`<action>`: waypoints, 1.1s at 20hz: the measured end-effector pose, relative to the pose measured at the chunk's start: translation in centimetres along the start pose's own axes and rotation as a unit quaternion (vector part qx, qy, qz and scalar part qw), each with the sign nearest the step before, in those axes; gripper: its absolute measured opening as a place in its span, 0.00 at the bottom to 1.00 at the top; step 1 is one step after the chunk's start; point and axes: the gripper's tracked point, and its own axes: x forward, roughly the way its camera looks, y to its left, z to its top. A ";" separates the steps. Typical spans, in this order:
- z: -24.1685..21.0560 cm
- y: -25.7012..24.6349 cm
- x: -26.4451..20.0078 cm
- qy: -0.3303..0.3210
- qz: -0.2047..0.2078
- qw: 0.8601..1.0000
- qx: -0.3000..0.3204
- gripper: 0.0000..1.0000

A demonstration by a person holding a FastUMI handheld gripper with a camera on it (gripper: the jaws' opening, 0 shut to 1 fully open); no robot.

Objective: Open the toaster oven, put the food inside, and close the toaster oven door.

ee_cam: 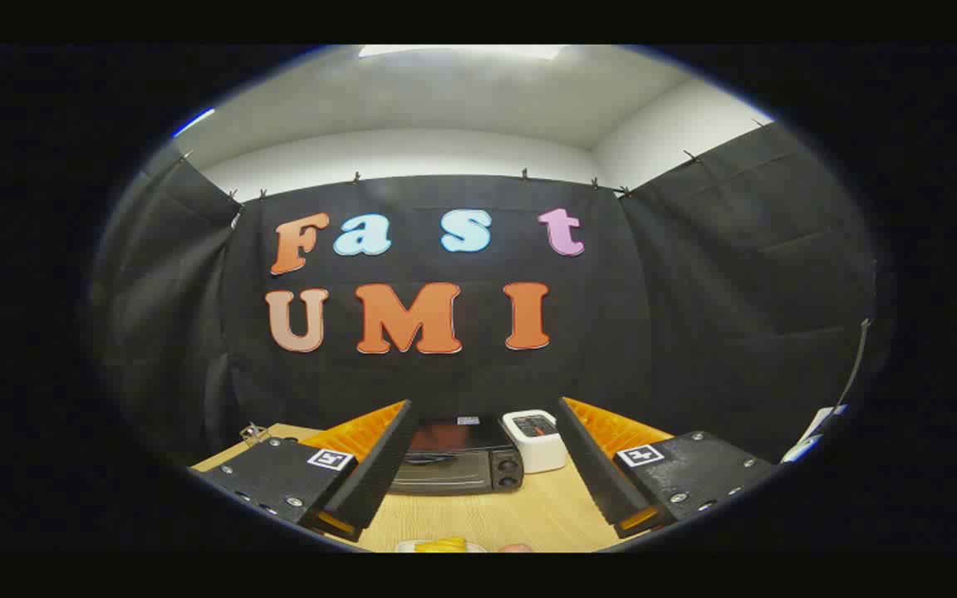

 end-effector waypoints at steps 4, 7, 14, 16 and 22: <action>-0.4 0.8 0.1 0.009 0.011 1.000 0.001 0.99; -0.9 0.9 0.1 0.013 0.013 1.000 -0.004 0.99; -1.2 1.3 0.4 0.016 0.017 1.000 -0.006 0.99; -1.3 1.5 0.5 0.016 0.018 1.000 -0.008 0.99; -2.0 2.5 1.7 0.018 0.025 0.999 -0.016 0.99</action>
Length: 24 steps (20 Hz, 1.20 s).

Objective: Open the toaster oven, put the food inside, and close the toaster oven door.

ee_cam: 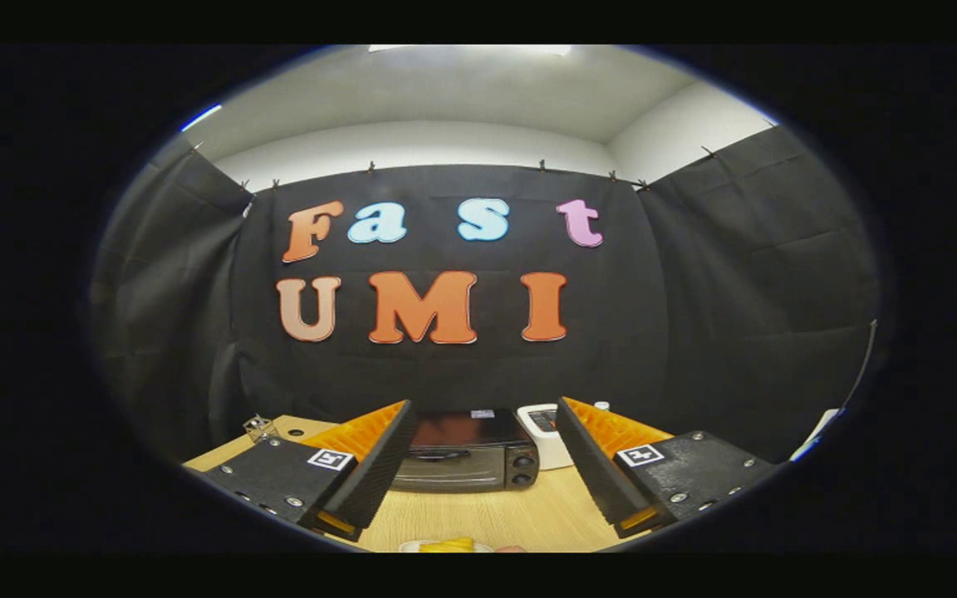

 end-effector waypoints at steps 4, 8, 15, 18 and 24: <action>-1.7 2.4 1.6 0.030 0.031 0.999 0.013 0.99; -4.6 4.4 4.4 0.070 0.051 0.996 0.011 0.99; -12.3 7.8 10.6 0.152 0.064 0.986 0.002 1.00; -15.3 8.5 13.1 0.180 0.057 0.982 -0.008 1.00; -19.1 9.1 17.2 0.212 0.047 0.976 -0.017 1.00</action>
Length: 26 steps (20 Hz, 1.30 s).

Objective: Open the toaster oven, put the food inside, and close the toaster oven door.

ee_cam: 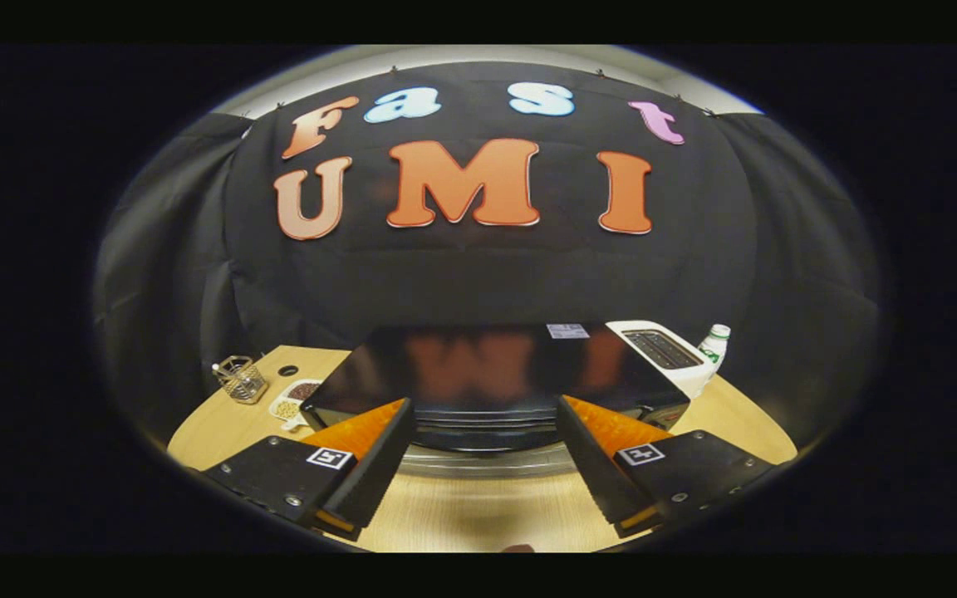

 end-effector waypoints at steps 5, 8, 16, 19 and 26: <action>-0.5 -0.4 1.8 0.003 -0.006 1.000 -0.001 1.00; -0.8 -0.4 1.7 0.006 -0.004 1.000 -0.004 1.00; -1.7 -0.6 0.5 0.011 0.002 1.000 0.008 1.00; -2.0 -0.7 -0.3 0.011 0.001 1.000 0.007 1.00; -4.3 -0.8 -3.8 0.021 -0.001 1.000 -0.002 1.00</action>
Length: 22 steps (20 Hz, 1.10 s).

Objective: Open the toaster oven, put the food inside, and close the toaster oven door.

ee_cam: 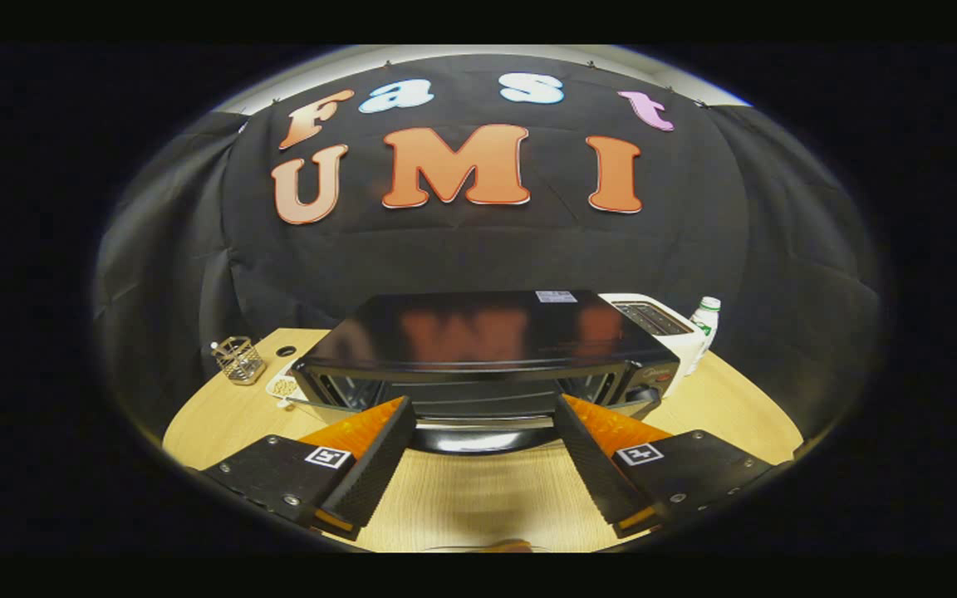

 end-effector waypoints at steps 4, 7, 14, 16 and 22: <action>-2.3 -0.1 -1.8 0.007 0.001 1.000 -0.003 1.00; -3.9 -0.1 -3.0 0.012 0.002 1.000 -0.001 0.99; -9.1 -0.3 -5.0 0.047 0.002 0.999 -0.004 0.99; -10.6 -0.2 -5.3 0.061 0.003 0.998 -0.007 0.99; -15.6 -0.4 -5.4 0.121 0.003 0.992 -0.015 0.99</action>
